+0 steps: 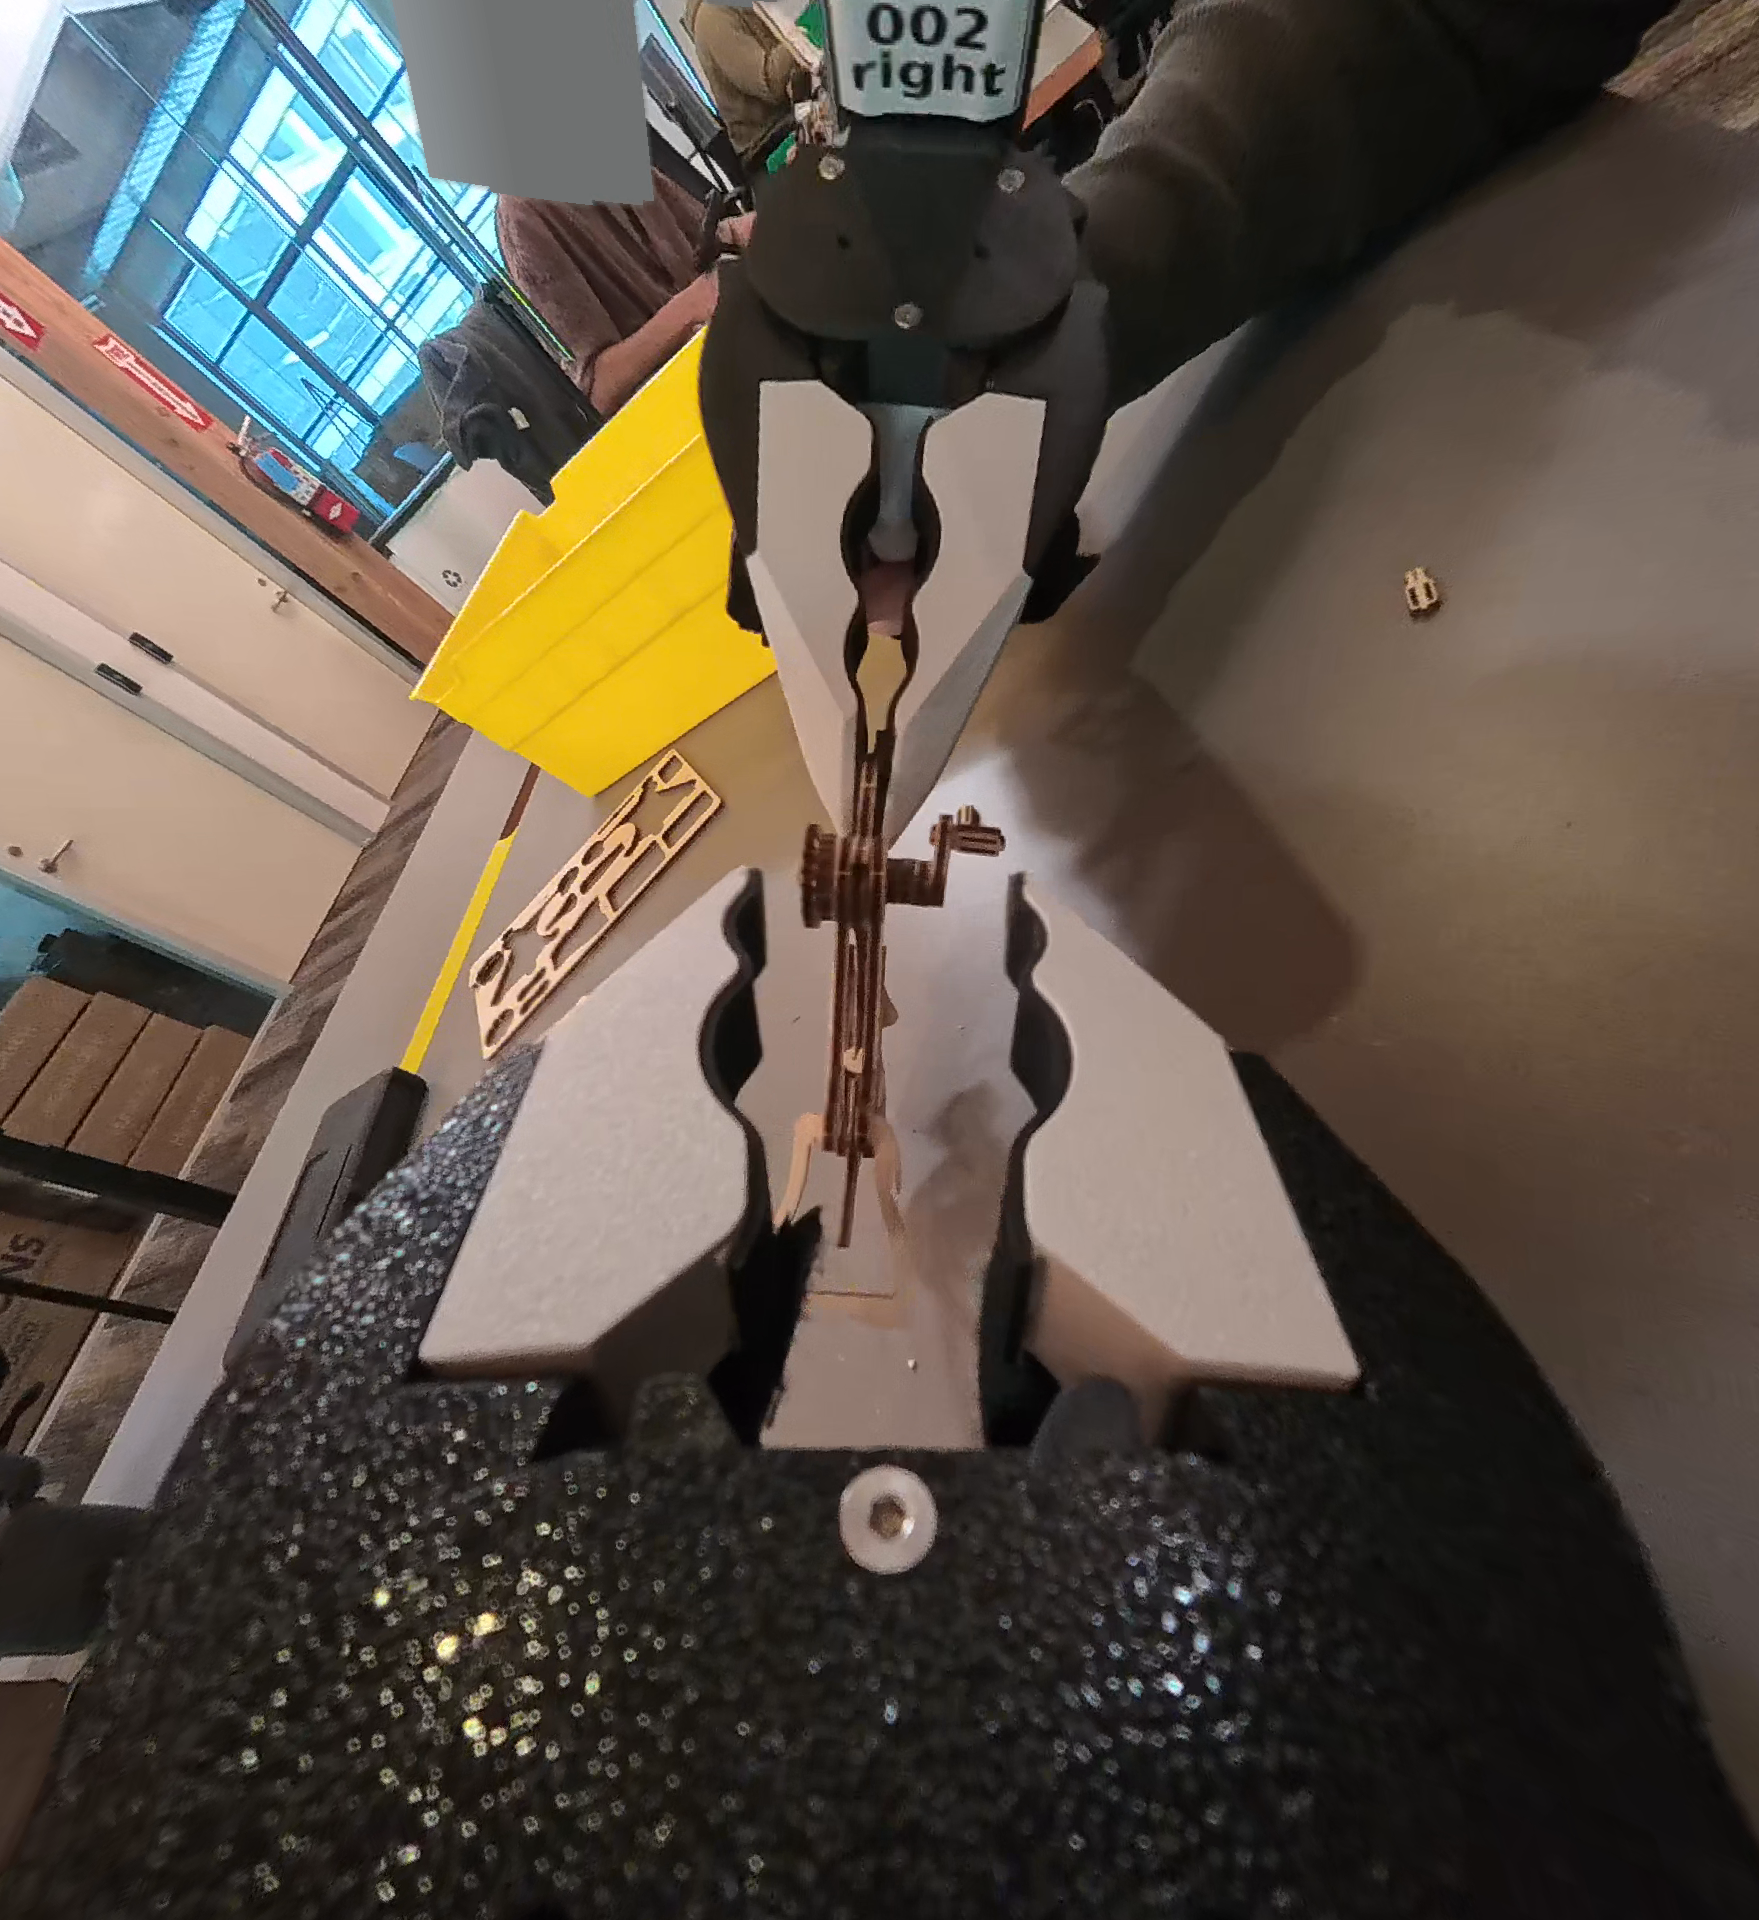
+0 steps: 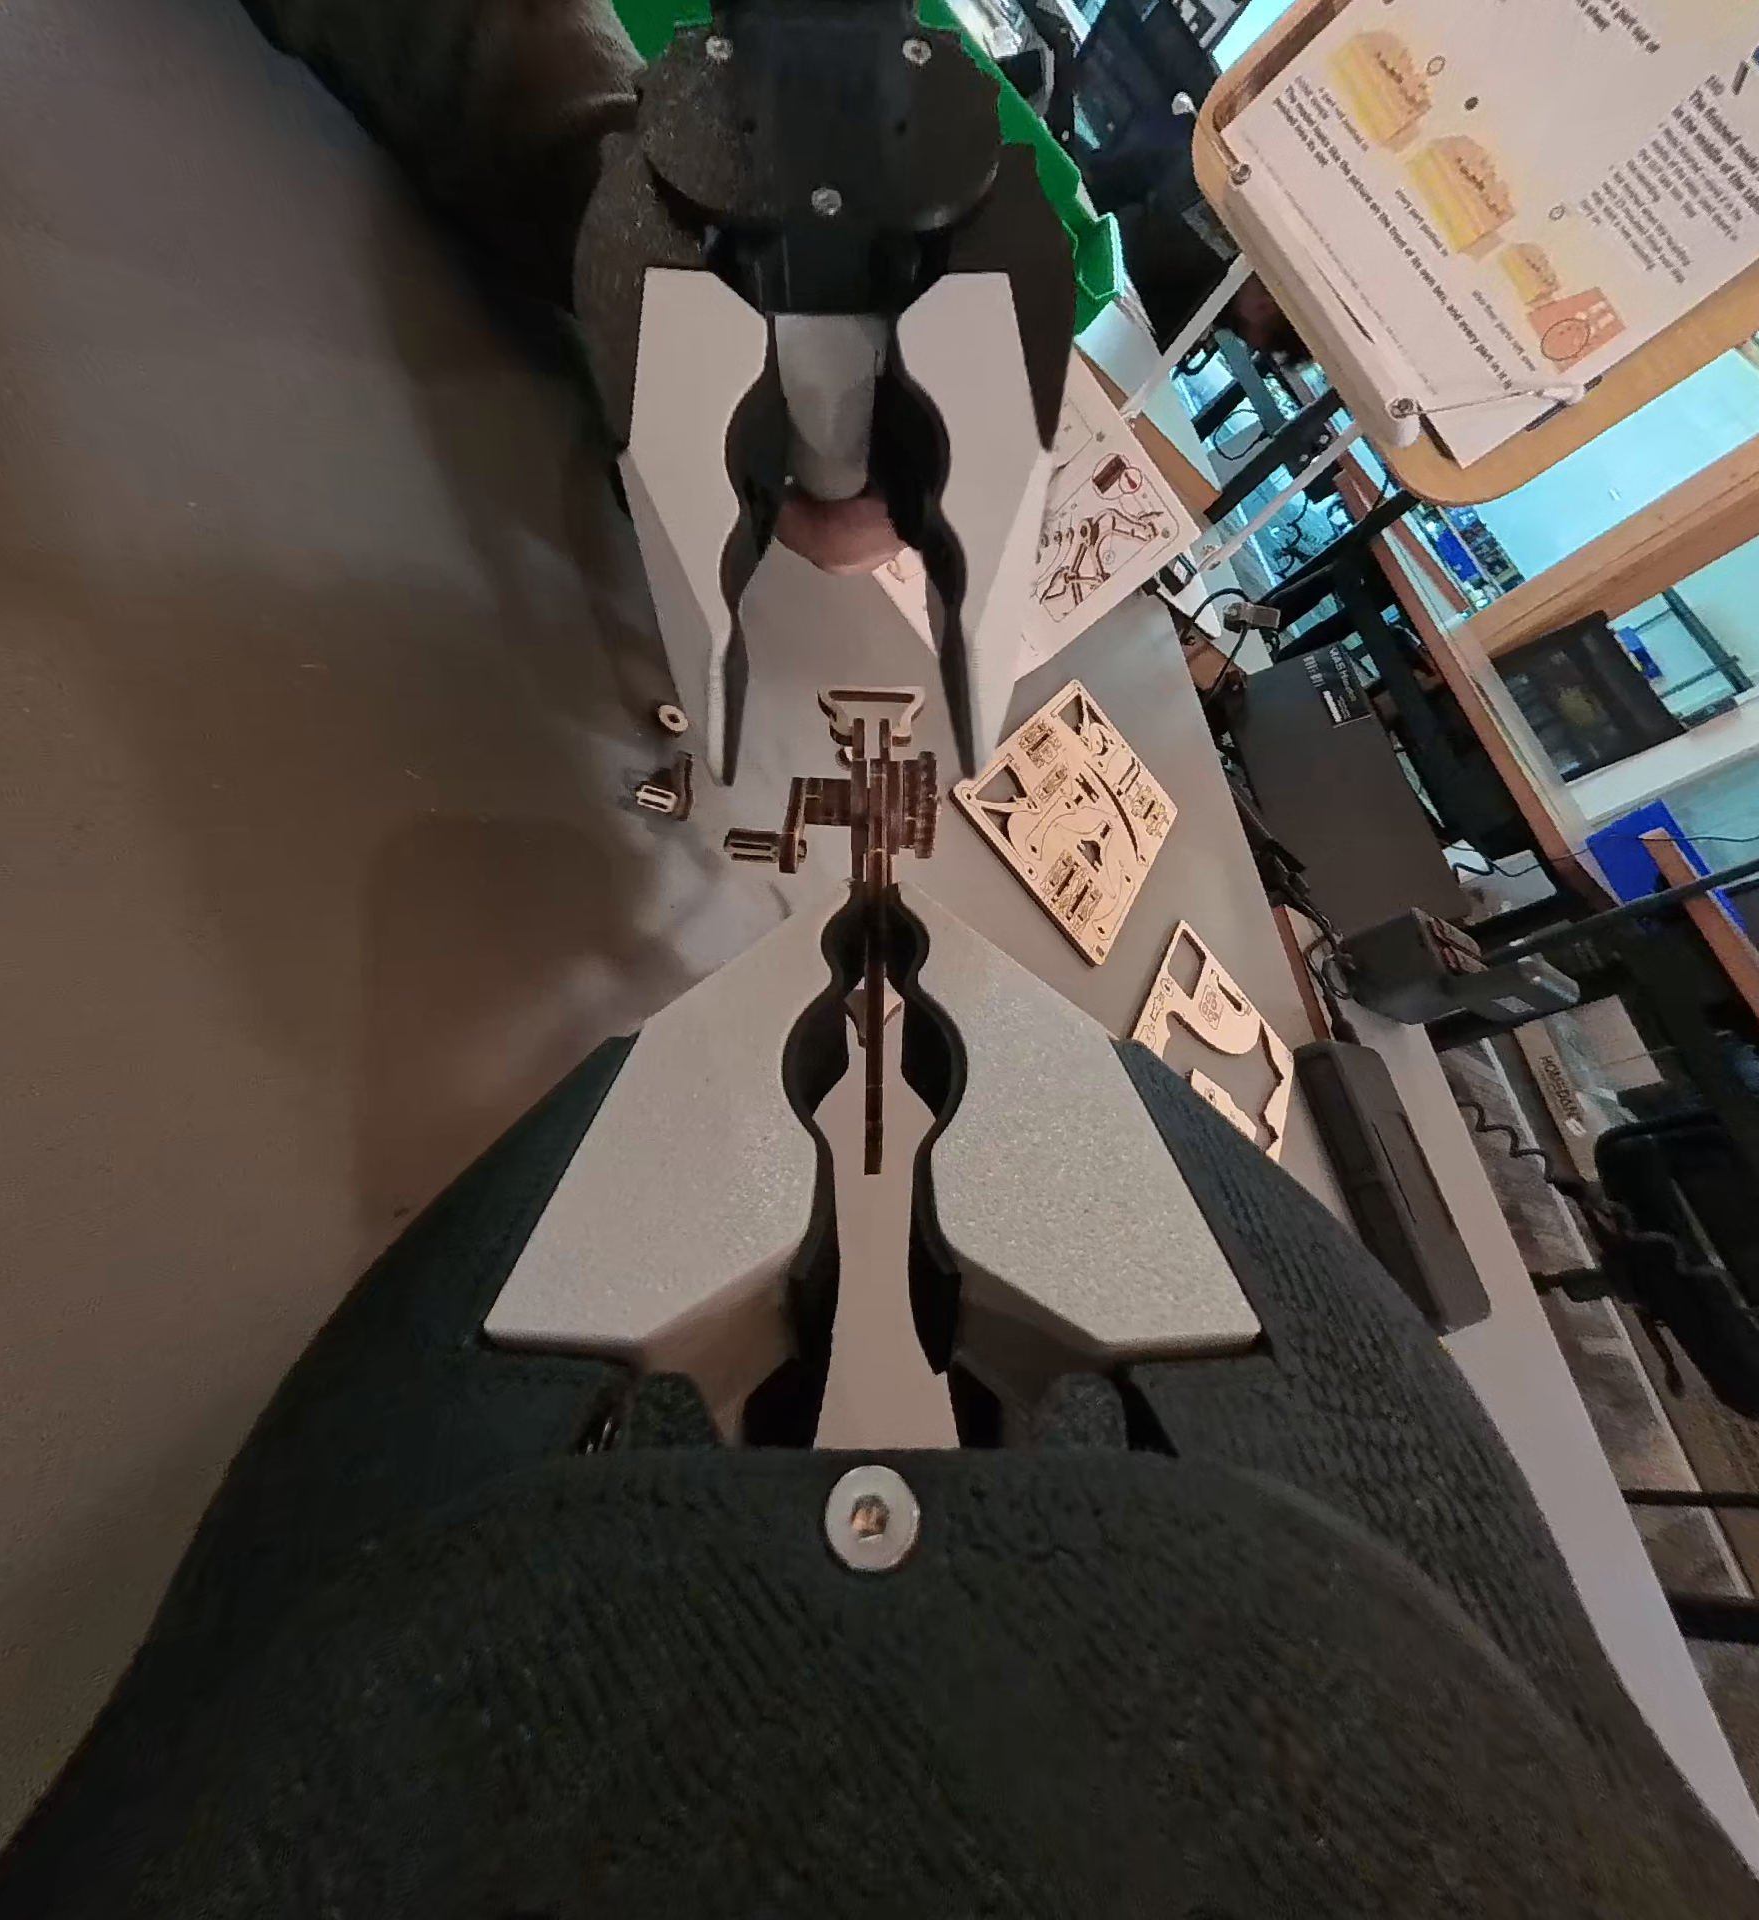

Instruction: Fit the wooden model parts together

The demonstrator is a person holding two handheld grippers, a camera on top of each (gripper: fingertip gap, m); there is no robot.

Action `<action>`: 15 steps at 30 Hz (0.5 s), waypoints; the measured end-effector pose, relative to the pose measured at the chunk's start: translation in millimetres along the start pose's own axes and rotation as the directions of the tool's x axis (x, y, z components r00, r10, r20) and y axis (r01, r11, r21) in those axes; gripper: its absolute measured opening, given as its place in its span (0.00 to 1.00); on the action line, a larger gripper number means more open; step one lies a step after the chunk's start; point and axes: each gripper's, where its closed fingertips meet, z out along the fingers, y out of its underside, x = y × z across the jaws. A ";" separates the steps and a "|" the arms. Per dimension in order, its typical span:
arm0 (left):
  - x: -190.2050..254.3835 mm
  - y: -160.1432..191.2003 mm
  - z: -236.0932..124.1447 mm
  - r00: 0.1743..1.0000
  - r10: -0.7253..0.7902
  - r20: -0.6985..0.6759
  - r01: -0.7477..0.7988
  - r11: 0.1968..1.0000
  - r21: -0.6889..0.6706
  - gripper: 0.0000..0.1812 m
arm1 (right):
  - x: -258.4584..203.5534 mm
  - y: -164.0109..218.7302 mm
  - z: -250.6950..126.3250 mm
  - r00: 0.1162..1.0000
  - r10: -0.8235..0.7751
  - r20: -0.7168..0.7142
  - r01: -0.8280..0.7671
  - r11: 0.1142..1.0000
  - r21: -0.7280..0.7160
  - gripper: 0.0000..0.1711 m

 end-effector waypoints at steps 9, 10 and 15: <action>-5.0 3.8 4.6 0.996 0.043 0.079 -0.040 0.998 -0.038 0.23 | -8.0 -1.9 2.9 0.999 -0.027 0.025 0.027 1.000 0.001 0.00; -5.4 4.0 4.6 0.996 0.038 0.082 -0.035 0.999 -0.038 0.22 | -7.5 -1.7 2.6 0.999 -0.024 0.024 0.024 1.000 0.001 0.00; -4.1 4.8 4.9 0.996 0.049 0.080 -0.046 0.998 -0.041 0.20 | -6.3 -0.6 2.4 1.000 -0.017 0.021 0.017 1.000 0.001 0.00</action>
